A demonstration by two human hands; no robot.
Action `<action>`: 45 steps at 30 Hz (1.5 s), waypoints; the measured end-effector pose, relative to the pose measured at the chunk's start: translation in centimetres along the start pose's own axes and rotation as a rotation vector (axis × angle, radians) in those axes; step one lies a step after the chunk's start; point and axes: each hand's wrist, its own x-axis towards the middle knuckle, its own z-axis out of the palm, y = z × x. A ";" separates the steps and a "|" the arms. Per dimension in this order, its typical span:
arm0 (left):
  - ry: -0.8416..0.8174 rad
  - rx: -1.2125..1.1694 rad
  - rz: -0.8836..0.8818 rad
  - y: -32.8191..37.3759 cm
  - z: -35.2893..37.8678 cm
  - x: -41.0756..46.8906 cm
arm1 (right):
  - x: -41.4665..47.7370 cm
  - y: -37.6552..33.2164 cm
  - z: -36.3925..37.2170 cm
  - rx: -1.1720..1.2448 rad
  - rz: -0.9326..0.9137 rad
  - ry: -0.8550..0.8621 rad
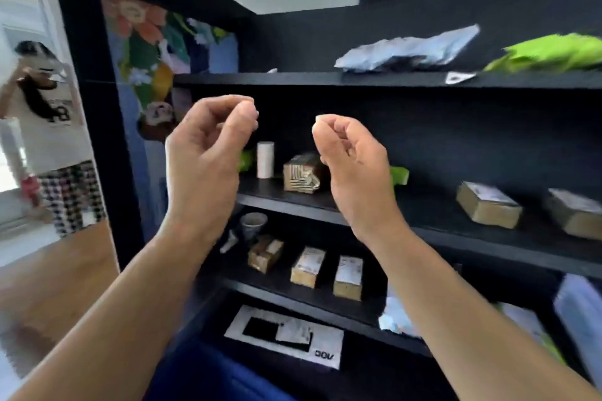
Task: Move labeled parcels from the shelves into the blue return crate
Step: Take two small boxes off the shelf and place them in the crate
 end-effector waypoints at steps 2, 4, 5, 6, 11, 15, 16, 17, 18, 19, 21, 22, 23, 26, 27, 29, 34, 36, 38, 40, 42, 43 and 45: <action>-0.058 -0.080 -0.018 -0.3 3.6 -0.3 | 0.0 -0.4 -4.1 -0.087 -0.017 0.096; -0.119 -0.155 -0.045 -0.5 7.2 -1.1 | -0.3 -0.6 -8.0 -0.136 -0.017 0.172; -0.149 -0.187 -0.064 -0.6 9.0 -1.7 | -0.5 -0.7 -9.8 -0.157 -0.017 0.205; -0.177 -0.215 -0.082 -0.7 10.7 -2.4 | -0.7 -0.8 -11.5 -0.182 -0.018 0.240; -0.294 -0.253 -0.144 -1.1 18.9 -5.5 | -1.2 -1.1 -20.1 -0.304 0.001 0.392; -0.353 -0.257 -0.190 -1.5 25.5 -8.0 | -1.2 -0.9 -27.6 -0.385 0.048 0.473; -0.357 -0.254 -0.196 -1.5 27.2 -8.7 | -1.3 -0.8 -29.4 -0.405 0.063 0.487; -0.359 -0.248 -0.198 -1.6 28.7 -9.3 | -1.3 -0.6 -31.1 -0.431 0.073 0.498; -0.359 -0.243 -0.200 -1.7 30.2 -9.9 | -1.4 -0.4 -32.7 -0.457 0.080 0.510; -0.360 -0.243 -0.209 -1.8 31.7 -10.5 | -1.5 -0.2 -34.3 -0.478 0.087 0.520; -0.360 -0.235 -0.233 -2.2 34.4 -11.4 | -1.5 0.3 -37.1 -0.517 0.104 0.526; -0.357 -0.222 -0.245 -2.6 35.7 -11.8 | -1.4 0.6 -38.5 -0.539 0.118 0.528; -0.353 -0.208 -0.259 -3.0 36.9 -12.1 | -1.3 1.0 -39.7 -0.560 0.133 0.531; -0.338 -0.166 -0.337 -4.8 39.8 -12.5 | -0.6 2.5 -42.6 -0.598 0.180 0.540; -0.334 -0.146 -0.365 -5.5 40.6 -12.6 | -0.3 3.2 -43.3 -0.606 0.195 0.537; -0.331 -0.082 -0.396 -7.3 42.0 -12.6 | 0.5 4.6 -44.3 -0.615 0.225 0.528; -0.393 0.134 -0.407 -11.5 45.0 -12.6 | 2.3 8.6 -45.9 -0.670 0.293 0.508; -0.396 0.272 -0.413 -13.2 46.2 -12.3 | 3.0 10.2 -46.7 -0.710 0.324 0.508; -0.391 0.405 -0.446 -15.0 47.2 -11.9 | 3.8 11.8 -47.6 -0.767 0.381 0.515; -0.403 0.481 -0.492 -16.8 48.0 -11.6 | 4.8 13.3 -48.3 -0.842 0.461 0.531; -0.429 0.519 -0.525 -18.3 48.8 -11.3 | 5.9 14.6 -48.8 -0.921 0.549 0.535; -0.449 0.538 -0.540 -18.8 49.1 -11.2 | 6.3 15.3 -49.0 -0.958 0.589 0.534; -0.480 0.589 -0.559 -19.7 49.9 -10.9 | 6.9 16.5 -49.4 -1.013 0.655 0.537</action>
